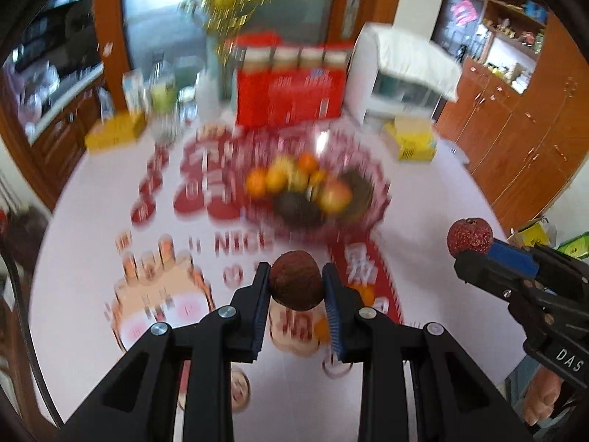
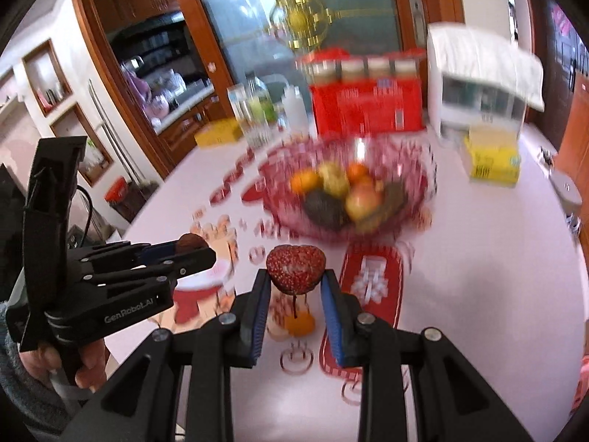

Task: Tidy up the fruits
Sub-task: 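Lift both lychees and carry them over the pink bowl, then lower the lychees into the bowl and open both tools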

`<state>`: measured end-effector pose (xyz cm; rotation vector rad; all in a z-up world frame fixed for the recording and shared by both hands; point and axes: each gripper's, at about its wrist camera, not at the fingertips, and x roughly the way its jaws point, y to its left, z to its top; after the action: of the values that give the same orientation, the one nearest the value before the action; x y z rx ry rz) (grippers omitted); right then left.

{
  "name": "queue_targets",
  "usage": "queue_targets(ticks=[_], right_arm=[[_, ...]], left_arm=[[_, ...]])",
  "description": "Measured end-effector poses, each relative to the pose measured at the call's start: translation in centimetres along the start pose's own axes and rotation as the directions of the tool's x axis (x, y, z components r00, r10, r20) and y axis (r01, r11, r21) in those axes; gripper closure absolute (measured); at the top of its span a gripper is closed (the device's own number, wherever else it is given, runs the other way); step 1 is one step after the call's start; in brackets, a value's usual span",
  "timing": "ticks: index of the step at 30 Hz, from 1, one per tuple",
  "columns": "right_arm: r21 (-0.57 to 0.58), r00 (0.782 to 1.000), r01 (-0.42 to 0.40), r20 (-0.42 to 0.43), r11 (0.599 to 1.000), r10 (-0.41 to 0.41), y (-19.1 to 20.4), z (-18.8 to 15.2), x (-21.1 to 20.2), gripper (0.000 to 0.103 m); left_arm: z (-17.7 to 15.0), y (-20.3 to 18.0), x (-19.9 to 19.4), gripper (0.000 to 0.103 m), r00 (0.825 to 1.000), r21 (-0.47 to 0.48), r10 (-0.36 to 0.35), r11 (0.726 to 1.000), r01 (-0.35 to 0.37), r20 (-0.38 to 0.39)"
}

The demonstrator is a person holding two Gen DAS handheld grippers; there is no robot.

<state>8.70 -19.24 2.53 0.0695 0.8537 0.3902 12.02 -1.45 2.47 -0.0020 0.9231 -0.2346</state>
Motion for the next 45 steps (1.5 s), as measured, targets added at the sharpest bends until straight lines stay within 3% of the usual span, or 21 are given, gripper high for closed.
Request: queue_targets(ticks=[9, 13, 20, 26, 37, 39, 42, 44, 45], right_arm=[[-0.052, 0.978, 0.084, 0.194, 0.995, -0.073, -0.1, 9.4, -3.6, 0.075], [-0.020, 0.971, 0.115, 0.213, 0.993, -0.108, -1.2, 12.3, -2.3, 0.075], [0.052, 0.977, 0.170, 0.123, 0.984, -0.175, -3.9, 14.9, 5.0, 0.075], [0.102, 0.983, 0.185, -0.007, 0.977, -0.185, -6.5, 13.6, 11.9, 0.075], [0.156, 0.964, 0.213, -0.196, 0.965, -0.181, -10.7, 9.7, 20.7, 0.074], [0.159, 0.961, 0.212, -0.213, 0.964, -0.176, -11.1, 9.4, 21.5, 0.074], [0.167, 0.960, 0.206, -0.228, 0.964, -0.165, -11.4, 9.1, 22.2, 0.074], [0.172, 0.958, 0.202, -0.239, 0.964, -0.159, -11.6, 8.9, 22.5, 0.074], [0.177, 0.958, 0.198, -0.242, 0.964, -0.152, -11.7, 8.8, 22.6, 0.073]], left_arm=[[10.4, -0.8, -4.6, 0.076, 0.980, 0.087, 0.014, 0.996, -0.032, 0.200], [13.5, -0.9, -3.4, 0.076, 0.976, 0.090, 0.020, 0.995, -0.040, 0.217], [15.9, 0.2, 4.1, 0.076, 0.992, 0.053, 0.012, 0.998, -0.018, 0.123], [15.1, 0.6, 12.1, 0.076, 1.000, 0.049, -0.010, 0.999, 0.010, 0.002], [12.1, 1.2, 22.9, 0.076, 0.982, 0.040, -0.014, 0.999, 0.022, -0.190], [11.8, 1.1, 23.7, 0.073, 0.979, 0.043, -0.011, 0.999, 0.020, -0.203], [11.7, 0.9, 24.0, 0.057, 0.982, 0.062, 0.013, 0.998, -0.001, -0.190], [11.8, 0.7, 23.8, 0.041, 0.985, 0.075, 0.038, 0.997, -0.026, -0.167], [12.0, 0.8, 23.7, 0.039, 0.987, 0.078, 0.050, 0.996, -0.038, -0.156]])
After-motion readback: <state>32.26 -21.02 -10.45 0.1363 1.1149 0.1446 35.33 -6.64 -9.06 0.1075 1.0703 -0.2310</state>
